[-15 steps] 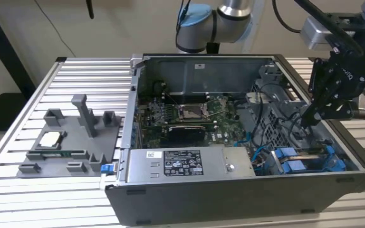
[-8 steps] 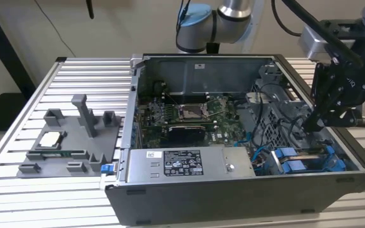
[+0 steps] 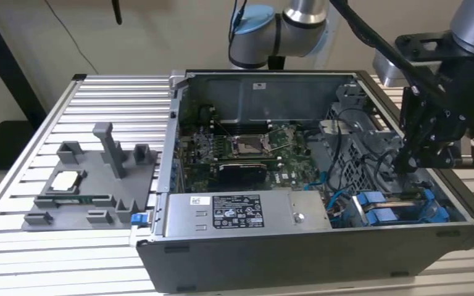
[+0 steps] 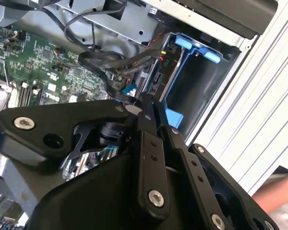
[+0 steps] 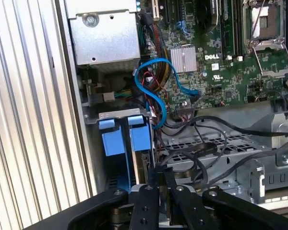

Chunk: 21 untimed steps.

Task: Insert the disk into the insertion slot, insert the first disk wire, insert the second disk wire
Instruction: 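Insert the second disk wire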

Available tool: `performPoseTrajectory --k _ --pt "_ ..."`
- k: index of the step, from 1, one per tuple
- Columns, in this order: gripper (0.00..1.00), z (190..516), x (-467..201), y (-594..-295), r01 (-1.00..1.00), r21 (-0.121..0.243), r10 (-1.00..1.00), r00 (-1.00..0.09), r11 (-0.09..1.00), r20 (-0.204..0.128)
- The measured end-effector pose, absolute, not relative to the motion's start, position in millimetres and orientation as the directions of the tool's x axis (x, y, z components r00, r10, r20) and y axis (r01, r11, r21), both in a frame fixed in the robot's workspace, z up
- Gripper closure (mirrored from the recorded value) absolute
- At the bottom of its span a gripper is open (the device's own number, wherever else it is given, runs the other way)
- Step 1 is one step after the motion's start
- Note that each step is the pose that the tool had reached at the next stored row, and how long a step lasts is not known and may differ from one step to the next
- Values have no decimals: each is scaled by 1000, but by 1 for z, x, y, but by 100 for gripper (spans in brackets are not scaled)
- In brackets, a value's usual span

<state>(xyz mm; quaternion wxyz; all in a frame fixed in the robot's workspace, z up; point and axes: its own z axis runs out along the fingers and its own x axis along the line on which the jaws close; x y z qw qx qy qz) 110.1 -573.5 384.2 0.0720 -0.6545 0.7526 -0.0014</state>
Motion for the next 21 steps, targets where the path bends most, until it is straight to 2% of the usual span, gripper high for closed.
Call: performPoseTrajectory --k 5,15,21 --pt "84 382 105 -573 -981 -139 -986 -120 135 -112" --pt "84 375 105 -573 -981 -148 -987 -111 127 -113" --pt "84 371 105 -575 -986 -148 -992 -58 74 -112"
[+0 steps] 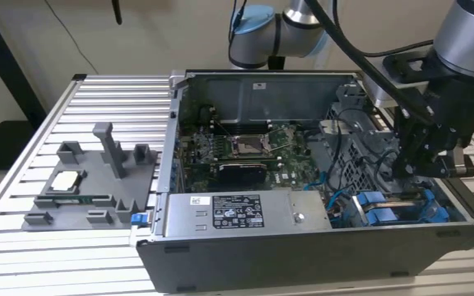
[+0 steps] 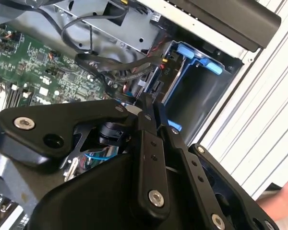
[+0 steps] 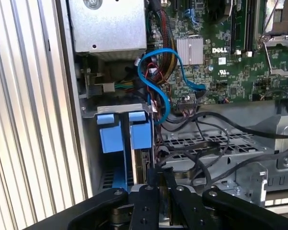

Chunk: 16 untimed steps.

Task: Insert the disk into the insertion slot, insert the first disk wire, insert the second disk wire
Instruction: 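Insert the second disk wire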

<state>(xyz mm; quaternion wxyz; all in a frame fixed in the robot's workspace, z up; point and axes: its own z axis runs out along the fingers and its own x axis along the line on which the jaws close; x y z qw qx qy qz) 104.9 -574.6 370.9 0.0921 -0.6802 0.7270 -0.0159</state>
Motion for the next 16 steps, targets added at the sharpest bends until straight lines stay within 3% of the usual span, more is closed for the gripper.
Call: performPoseTrajectory --k 16 --pt "84 354 104 -587 -979 -199 -993 -31 54 -115"
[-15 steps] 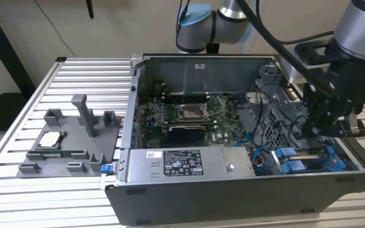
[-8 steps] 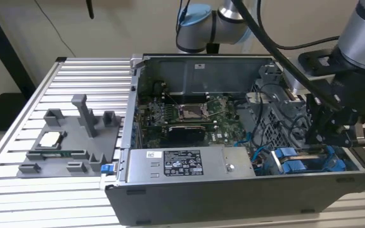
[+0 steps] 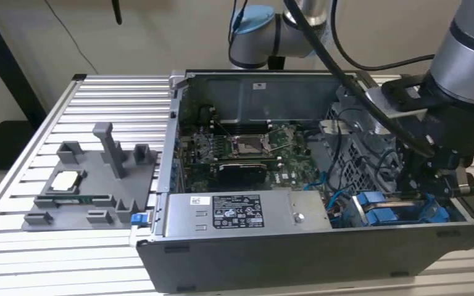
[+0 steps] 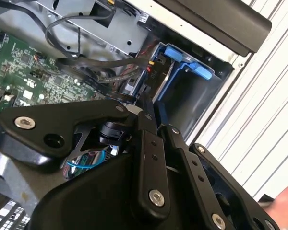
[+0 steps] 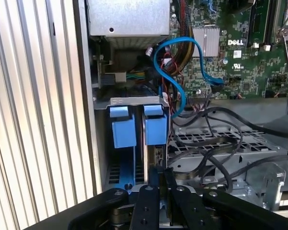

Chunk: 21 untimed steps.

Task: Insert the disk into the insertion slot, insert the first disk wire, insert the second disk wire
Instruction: 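Insert the second disk wire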

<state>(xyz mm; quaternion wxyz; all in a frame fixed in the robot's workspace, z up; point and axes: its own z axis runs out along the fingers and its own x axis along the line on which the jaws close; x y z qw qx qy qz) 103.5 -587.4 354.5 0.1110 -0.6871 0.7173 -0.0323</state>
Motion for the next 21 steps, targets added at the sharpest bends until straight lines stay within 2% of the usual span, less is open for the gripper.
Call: performPoseTrajectory --k 6,21 --pt "84 347 104 -586 -974 -219 -993 -27 51 -115" --pt "84 340 106 -583 -974 -220 -993 -26 51 -115"
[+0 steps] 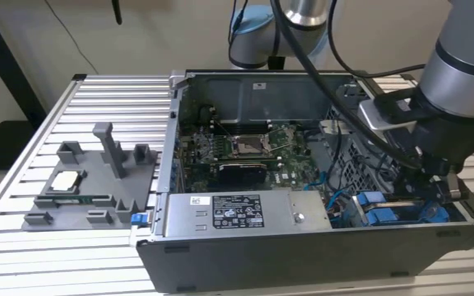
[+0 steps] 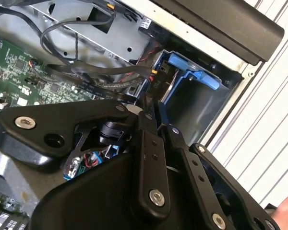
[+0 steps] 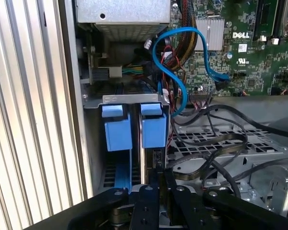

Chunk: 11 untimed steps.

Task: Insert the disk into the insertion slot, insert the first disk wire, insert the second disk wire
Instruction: 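Insert the second disk wire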

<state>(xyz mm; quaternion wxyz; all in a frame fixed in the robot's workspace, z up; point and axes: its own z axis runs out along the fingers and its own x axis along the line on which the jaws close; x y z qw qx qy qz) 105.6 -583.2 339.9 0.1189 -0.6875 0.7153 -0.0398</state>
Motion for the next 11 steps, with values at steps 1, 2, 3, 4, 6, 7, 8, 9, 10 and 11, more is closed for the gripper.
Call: performPoseTrajectory --k 1,2,3,4,6,7,8,9,10,11 --pt "84 340 106 -583 -974 -220 -993 -26 51 -115" --pt "84 339 106 -583 -974 -220 -993 -26 52 -116" --pt "84 339 106 -583 -974 -220 -993 -27 52 -116" --pt "84 339 106 -583 -974 -220 -993 -26 52 -116" --pt "84 338 106 -582 -974 -220 -993 -26 51 -115" --pt "84 338 106 -582 -974 -220 -993 -26 51 -115" --pt "84 337 106 -582 -974 -220 -993 -26 51 -115" --pt "84 336 106 -582 -974 -220 -993 -26 51 -114" --pt "84 334 106 -582 -974 -220 -993 -26 51 -116" --pt "84 332 106 -582 -974 -221 -993 -26 51 -115"
